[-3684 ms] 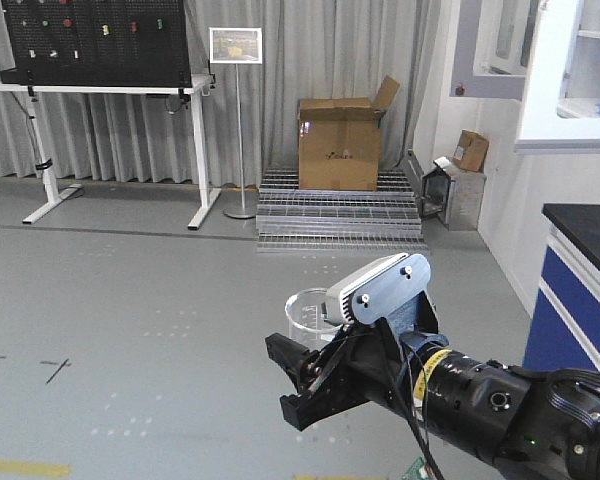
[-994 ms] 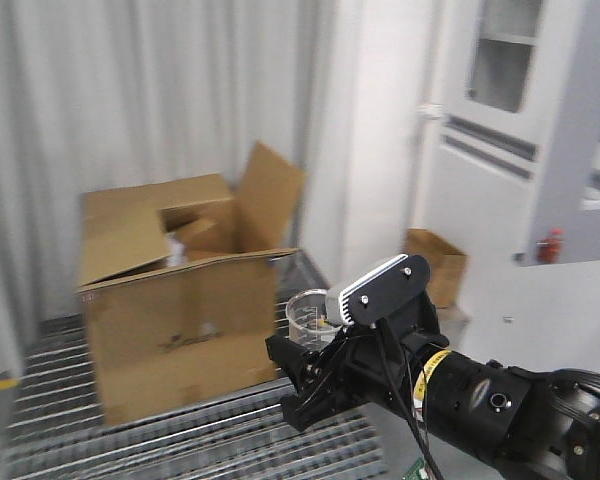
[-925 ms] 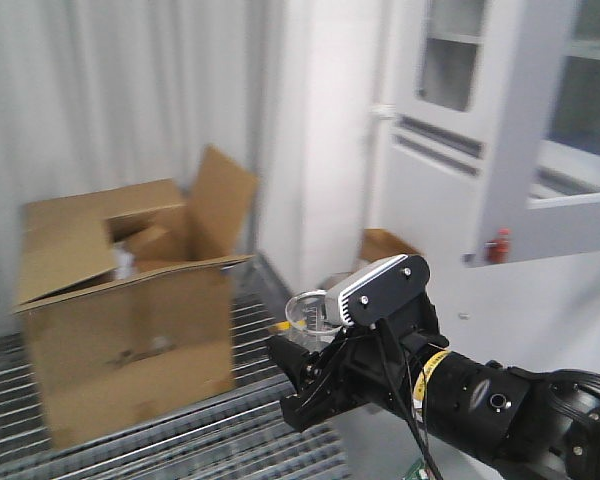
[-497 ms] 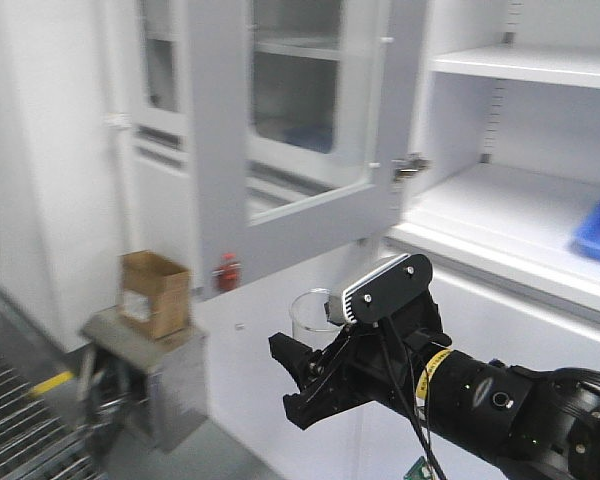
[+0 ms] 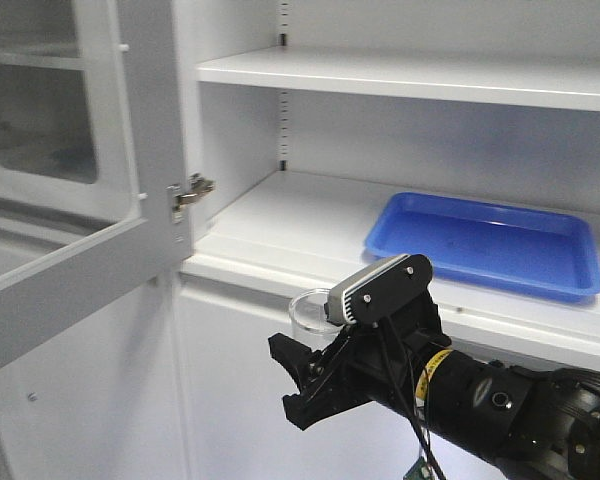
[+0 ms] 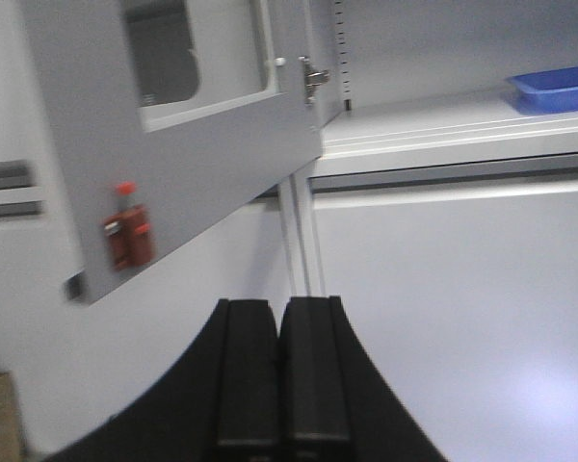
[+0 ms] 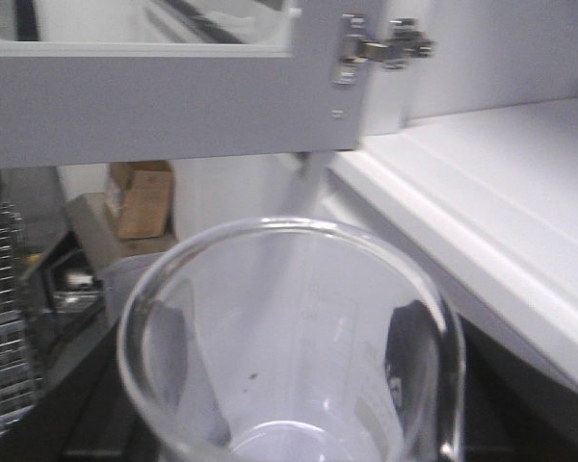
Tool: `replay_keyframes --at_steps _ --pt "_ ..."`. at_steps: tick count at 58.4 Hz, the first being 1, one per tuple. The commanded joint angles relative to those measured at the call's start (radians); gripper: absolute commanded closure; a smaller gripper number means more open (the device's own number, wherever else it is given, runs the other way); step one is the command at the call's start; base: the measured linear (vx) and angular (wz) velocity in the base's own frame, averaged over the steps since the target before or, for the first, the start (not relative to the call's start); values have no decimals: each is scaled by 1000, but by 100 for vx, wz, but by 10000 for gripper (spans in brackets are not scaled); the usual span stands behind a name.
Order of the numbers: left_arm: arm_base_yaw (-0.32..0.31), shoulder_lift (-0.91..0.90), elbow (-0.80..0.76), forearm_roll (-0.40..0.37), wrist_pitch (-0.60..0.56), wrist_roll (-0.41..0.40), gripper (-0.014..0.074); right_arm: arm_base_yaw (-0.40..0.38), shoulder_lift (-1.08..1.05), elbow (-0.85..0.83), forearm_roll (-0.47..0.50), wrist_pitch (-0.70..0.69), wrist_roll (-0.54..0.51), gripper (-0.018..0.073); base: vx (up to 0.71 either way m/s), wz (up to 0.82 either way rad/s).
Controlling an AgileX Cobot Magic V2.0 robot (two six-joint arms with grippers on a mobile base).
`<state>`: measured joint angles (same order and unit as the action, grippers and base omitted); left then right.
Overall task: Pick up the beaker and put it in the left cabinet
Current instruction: 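Carry the beaker in the right gripper while driving to the cabinet, then lower the beaker with the right gripper onto the blue tray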
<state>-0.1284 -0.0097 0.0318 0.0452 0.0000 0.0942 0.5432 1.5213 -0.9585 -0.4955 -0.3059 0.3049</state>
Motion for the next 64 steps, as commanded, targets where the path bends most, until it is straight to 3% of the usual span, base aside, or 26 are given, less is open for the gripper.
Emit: replay_keyframes --at_steps 1,64 --pt "-1 -19 16 -3 -75 -3 595 -3 -40 -31 8 -75 1 568 23 -43" --pt "-1 -19 16 -3 -75 -3 595 -3 -40 -31 8 -73 0 568 21 -21"
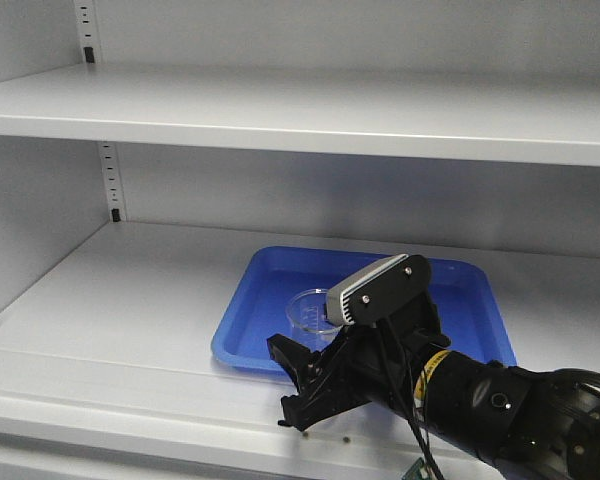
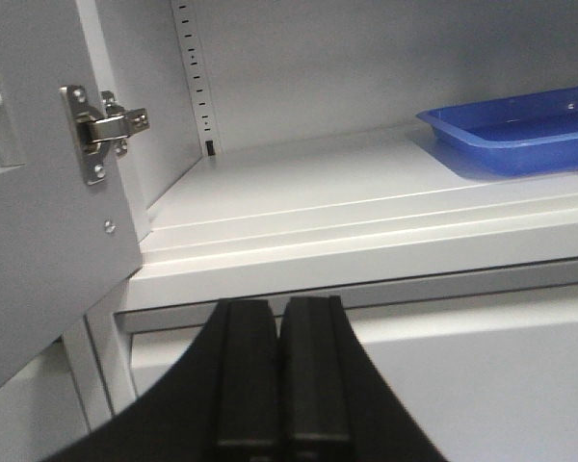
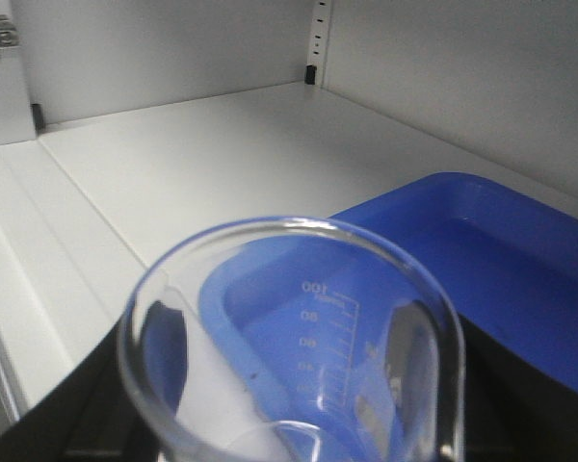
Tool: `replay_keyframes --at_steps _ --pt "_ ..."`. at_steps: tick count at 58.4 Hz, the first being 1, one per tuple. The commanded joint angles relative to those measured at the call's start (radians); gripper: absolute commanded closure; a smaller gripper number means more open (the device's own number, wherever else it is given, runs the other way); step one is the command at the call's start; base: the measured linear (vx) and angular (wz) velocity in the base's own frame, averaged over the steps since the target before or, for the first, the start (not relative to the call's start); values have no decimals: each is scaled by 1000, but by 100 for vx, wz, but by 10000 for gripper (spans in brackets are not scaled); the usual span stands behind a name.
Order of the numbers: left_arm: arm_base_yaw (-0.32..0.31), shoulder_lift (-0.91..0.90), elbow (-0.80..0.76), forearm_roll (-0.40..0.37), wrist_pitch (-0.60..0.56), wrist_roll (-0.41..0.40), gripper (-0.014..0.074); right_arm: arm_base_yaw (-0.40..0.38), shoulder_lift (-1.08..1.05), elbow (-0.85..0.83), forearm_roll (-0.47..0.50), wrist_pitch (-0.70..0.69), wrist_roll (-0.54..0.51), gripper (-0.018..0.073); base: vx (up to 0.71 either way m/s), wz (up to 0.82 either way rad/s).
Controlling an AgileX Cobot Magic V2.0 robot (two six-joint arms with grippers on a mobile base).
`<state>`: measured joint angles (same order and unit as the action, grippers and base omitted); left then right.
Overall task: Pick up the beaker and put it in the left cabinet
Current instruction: 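Lower the beaker with the right gripper onto the blue tray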
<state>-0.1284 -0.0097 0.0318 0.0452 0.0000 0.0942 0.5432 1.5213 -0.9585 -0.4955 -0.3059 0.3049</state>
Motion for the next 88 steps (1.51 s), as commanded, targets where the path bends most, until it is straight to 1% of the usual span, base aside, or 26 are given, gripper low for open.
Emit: replay_keyframes --at_steps 1,27,31,36,40,45,51,60,65,72,80,88 --pt "-1 -19 16 -3 -75 -3 595 -3 -40 -31 8 -73 0 568 12 -8" --pt "-1 -19 16 -3 -75 -3 595 -4 -39 -31 11 -98 0 568 6 -5" --pt "-1 -19 16 -3 -75 -3 595 -5 -29 -31 50 -109 0 568 0 -1" --pt "-1 -19 16 -3 -75 -3 595 -28 -1 -42 142 -109 -11 566 0 0" --pt "-1 -19 16 -3 -75 -3 595 -70 42 -74 215 -120 -11 565 0 0" --pt "-1 -19 16 -3 -75 -3 595 -122 99 -135 252 -127 -11 565 0 0" --pt "-1 -19 16 -3 -75 -3 595 -159 162 -213 256 -125 -11 565 0 0" --pt "-1 -19 16 -3 -75 -3 595 -163 246 -286 256 -97 -11 564 0 0" --pt "-1 -19 16 -3 -75 -3 595 -163 278 -289 256 -97 -11 562 0 0" --pt "-1 -19 16 -3 -75 -3 595 -163 308 -289 256 -45 -11 561 0 0" --pt "-1 -19 16 -3 -75 -3 595 -163 318 -289 256 -33 -11 557 0 0" --pt "-1 -19 16 -3 -75 -3 595 -163 318 -289 256 -30 -11 529 0 0"
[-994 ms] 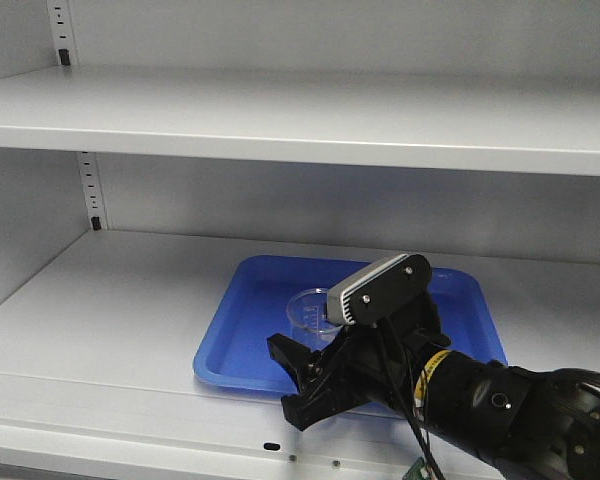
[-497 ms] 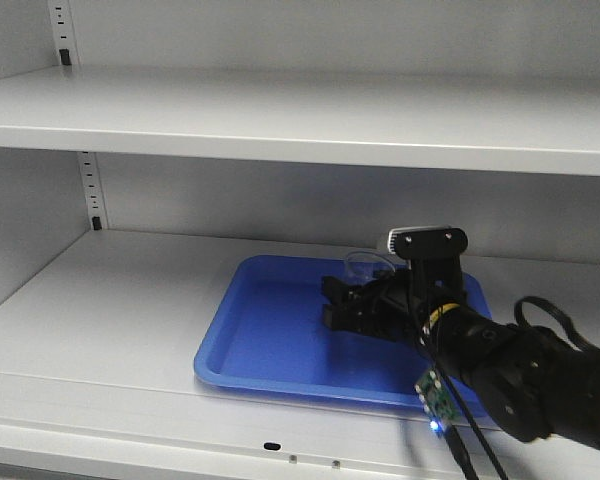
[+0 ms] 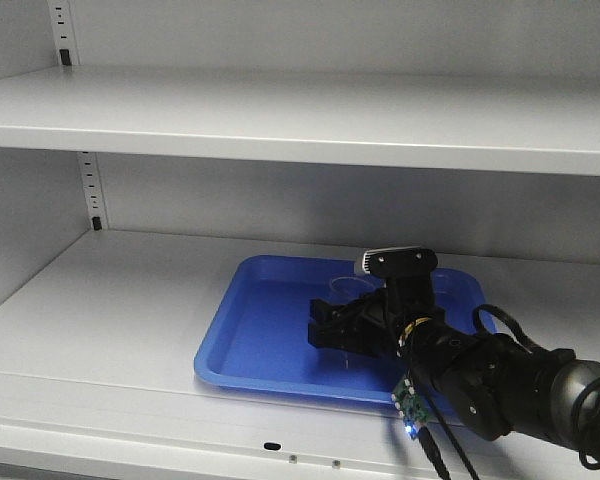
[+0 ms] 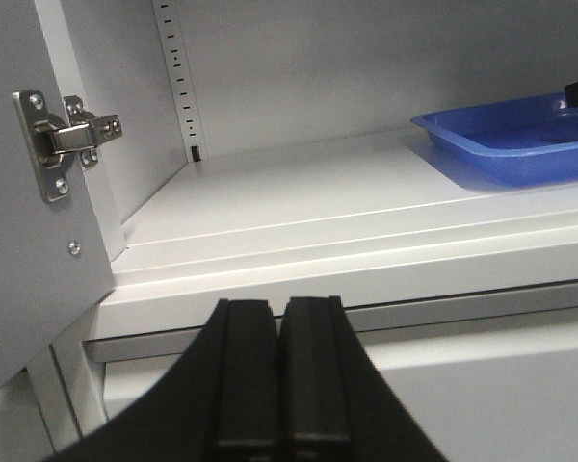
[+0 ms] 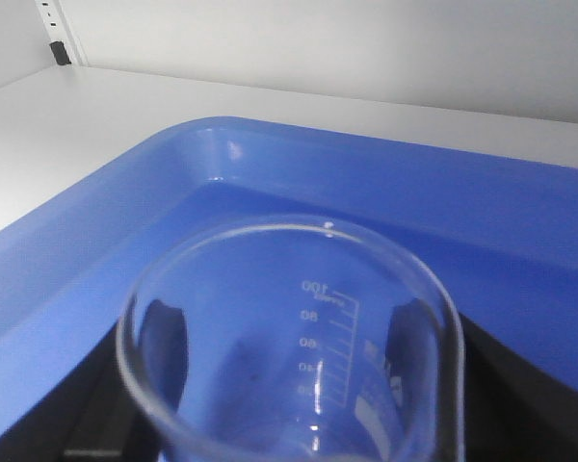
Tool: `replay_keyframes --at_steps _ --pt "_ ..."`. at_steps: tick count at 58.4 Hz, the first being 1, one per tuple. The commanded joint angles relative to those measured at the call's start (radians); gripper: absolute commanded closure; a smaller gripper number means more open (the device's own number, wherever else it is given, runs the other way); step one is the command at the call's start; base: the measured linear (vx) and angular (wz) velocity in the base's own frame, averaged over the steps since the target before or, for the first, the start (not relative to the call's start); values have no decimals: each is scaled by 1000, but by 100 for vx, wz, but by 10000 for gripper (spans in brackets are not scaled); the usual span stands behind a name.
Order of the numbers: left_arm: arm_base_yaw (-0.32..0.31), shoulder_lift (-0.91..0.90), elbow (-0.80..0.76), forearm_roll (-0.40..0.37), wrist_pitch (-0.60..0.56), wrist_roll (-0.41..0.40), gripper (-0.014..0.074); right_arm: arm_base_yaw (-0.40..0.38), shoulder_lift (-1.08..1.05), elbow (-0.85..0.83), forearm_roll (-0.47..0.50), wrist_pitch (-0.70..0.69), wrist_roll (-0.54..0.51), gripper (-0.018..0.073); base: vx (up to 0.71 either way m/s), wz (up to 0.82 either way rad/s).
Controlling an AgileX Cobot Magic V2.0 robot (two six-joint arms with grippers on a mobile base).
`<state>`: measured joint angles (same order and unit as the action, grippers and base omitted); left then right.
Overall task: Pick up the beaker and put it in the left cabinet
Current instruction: 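Lower the beaker with the right gripper onto the blue tray, then open the right gripper and pull it back from the beaker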
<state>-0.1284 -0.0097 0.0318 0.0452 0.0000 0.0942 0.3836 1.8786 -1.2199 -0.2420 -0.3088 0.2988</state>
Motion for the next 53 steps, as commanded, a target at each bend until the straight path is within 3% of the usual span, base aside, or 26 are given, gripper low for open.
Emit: replay_keyframes --at_steps 1,15,28,37,53 --pt "-1 -19 16 -3 -75 -3 595 -4 -40 -28 2 -26 -5 524 0 0" --pt "-1 -19 16 -3 -75 -3 595 -4 -40 -28 4 -25 -5 338 0 0" --pt "-1 -19 16 -3 -75 -3 595 -4 -40 -28 4 -45 -5 55 0 0" --pt "-1 -19 16 -3 -75 -3 595 -4 -46 -28 4 -57 -4 -91 0 0" --pt "-1 -19 16 -3 -75 -3 595 -4 -113 -28 3 27 -1 -99 0 0"
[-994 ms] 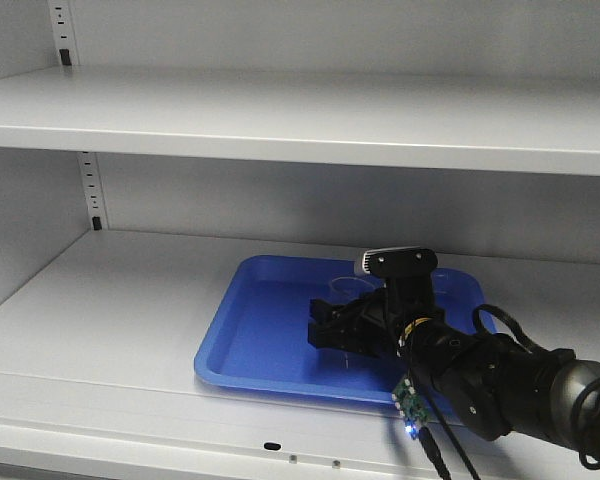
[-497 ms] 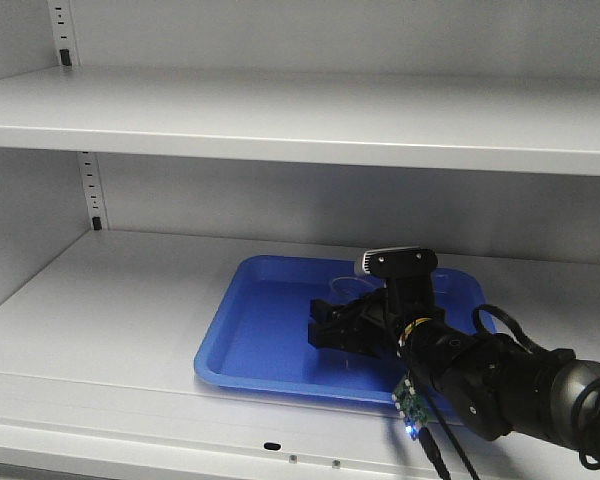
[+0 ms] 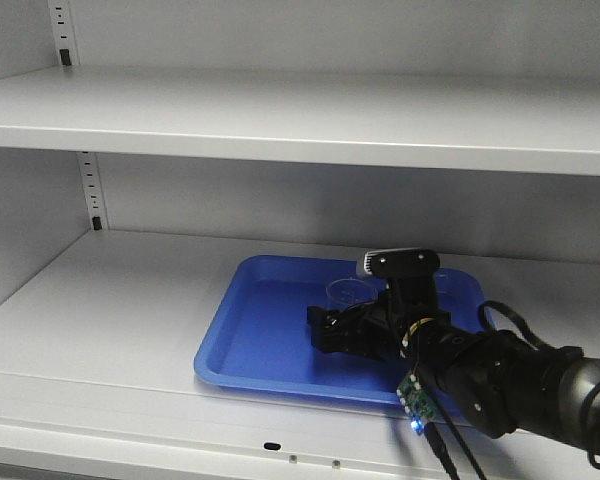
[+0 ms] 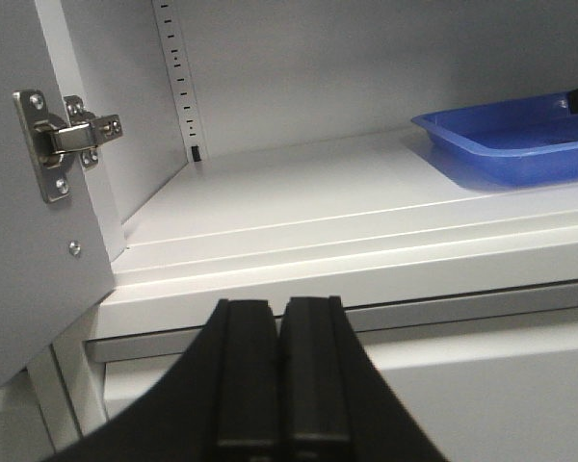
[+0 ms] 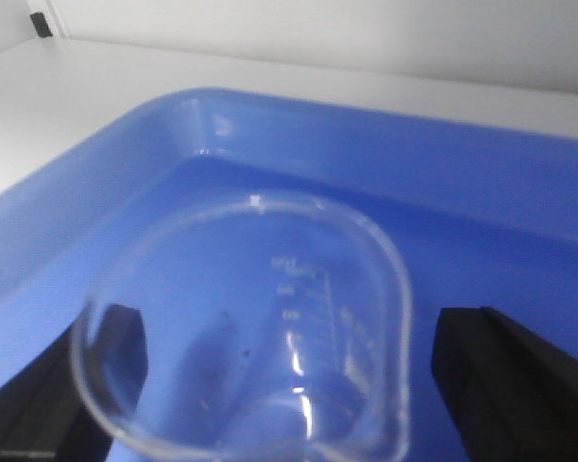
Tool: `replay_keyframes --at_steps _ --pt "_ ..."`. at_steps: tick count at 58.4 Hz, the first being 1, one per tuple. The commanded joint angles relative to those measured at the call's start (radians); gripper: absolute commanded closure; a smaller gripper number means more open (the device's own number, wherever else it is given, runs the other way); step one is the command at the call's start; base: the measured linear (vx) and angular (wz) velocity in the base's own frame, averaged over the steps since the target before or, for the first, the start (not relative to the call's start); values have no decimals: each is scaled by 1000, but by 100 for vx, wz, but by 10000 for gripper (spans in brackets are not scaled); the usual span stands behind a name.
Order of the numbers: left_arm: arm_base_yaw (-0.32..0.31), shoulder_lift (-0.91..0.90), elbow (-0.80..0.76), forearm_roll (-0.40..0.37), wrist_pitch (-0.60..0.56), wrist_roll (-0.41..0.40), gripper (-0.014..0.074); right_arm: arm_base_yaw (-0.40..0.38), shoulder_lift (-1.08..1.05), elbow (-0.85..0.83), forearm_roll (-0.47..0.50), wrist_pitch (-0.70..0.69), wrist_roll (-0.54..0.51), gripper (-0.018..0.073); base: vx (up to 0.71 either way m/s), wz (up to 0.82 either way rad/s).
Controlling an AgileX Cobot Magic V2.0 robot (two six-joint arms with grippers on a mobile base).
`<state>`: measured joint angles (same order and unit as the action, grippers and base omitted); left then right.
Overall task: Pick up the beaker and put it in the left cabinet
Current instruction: 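Open the right gripper and pull it back from the beaker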
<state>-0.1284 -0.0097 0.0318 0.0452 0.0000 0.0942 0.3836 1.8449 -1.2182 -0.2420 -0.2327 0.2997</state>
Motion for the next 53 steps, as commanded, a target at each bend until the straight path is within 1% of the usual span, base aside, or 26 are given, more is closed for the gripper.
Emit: replay_keyframes --at_steps 1,24,35,43,53 --pt "-1 -19 16 -3 -75 -3 595 -4 -86 -29 2 -46 -1 -94 0 0" --pt "-1 -19 16 -3 -75 -3 595 -3 -167 -29 2 -10 0 2 0 0" --pt "-1 -19 16 -3 -75 -3 595 -1 -206 -24 3 65 4 46 0 0" --pt "-1 -19 16 -3 -75 -3 595 -1 -227 -24 3 99 4 112 0 0" --pt "-1 -19 16 -3 -75 -3 595 12 -250 -24 2 114 1 251 0 0"
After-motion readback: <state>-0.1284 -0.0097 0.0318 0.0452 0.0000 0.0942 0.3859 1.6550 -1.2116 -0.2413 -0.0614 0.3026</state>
